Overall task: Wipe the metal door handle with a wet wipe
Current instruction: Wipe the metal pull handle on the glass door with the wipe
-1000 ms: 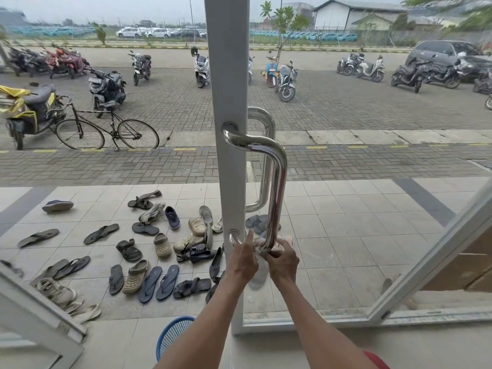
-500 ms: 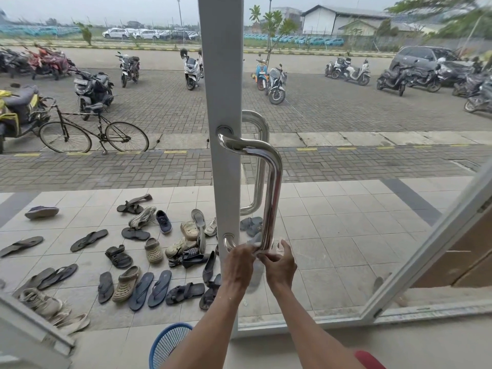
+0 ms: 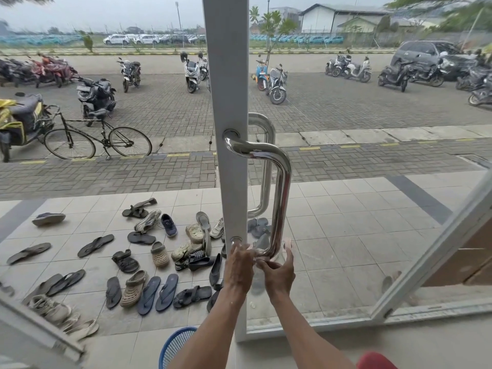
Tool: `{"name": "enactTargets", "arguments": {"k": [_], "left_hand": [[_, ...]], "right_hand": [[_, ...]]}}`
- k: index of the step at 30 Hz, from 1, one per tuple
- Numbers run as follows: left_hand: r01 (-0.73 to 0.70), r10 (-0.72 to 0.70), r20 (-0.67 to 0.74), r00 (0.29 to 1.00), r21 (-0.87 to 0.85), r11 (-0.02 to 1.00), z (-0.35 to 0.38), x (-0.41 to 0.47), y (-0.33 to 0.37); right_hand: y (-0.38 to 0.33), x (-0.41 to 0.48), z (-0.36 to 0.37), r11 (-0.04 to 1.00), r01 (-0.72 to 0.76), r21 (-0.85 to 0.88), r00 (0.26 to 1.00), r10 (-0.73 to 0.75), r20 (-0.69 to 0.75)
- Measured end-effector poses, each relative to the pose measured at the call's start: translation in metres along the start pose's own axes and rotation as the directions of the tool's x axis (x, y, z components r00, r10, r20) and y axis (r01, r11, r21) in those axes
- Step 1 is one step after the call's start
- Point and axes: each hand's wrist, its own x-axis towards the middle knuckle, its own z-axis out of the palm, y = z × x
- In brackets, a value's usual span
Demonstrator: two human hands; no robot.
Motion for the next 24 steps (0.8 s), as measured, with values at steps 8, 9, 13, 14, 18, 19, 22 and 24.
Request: {"name": "enactTargets", "arguments": {"k": [8, 9, 13, 14, 18, 19, 22, 24], "left_hand": [[0.049, -0.045, 0.060, 0.997, -0.074, 0.996, 0.009, 0.003, 0.006], [0.056, -0.051, 0.058, 0.997, -0.078, 0.995, 0.010, 0.004, 0.004], [0.046, -0.041, 0.043, 0.998, -0.123, 0.991, 0.000, 0.003, 0.003], [0.041, -0.035, 0.054, 0.998, -0.121, 0.992, -0.003, 0.003, 0.003], [0.018, -0.011, 0.060, 0.998, -0.117, 0.993, -0.014, 0.004, 0.008], [0.016, -0.009, 0.062, 0.998, -0.120, 0.993, -0.016, 0.004, 0.007], [0.032, -0.024, 0.066, 0.998, -0.126, 0.991, -0.017, 0.005, 0.005], [0.064, -0.052, 0.072, 0.996, -0.169, 0.984, -0.020, 0.007, 0.003]], "right_hand": [[-0.013, -0.004, -0.015, 0.998, -0.038, 0.047, 0.997, 0.041, -0.072], [-0.011, -0.003, -0.015, 0.998, -0.044, 0.045, 0.996, 0.047, -0.078], [-0.010, -0.007, -0.008, 0.995, -0.072, 0.065, 0.992, 0.078, -0.095], [-0.011, -0.009, -0.006, 0.995, -0.072, 0.075, 0.992, 0.079, -0.100], [-0.006, -0.010, 0.001, 0.990, -0.086, 0.112, 0.990, 0.098, -0.105], [-0.004, -0.010, 0.003, 0.989, -0.091, 0.117, 0.989, 0.103, -0.103], [-0.003, -0.011, 0.007, 0.988, -0.106, 0.109, 0.987, 0.117, -0.106], [-0.004, -0.012, 0.010, 0.985, -0.129, 0.112, 0.984, 0.141, -0.108]]}}
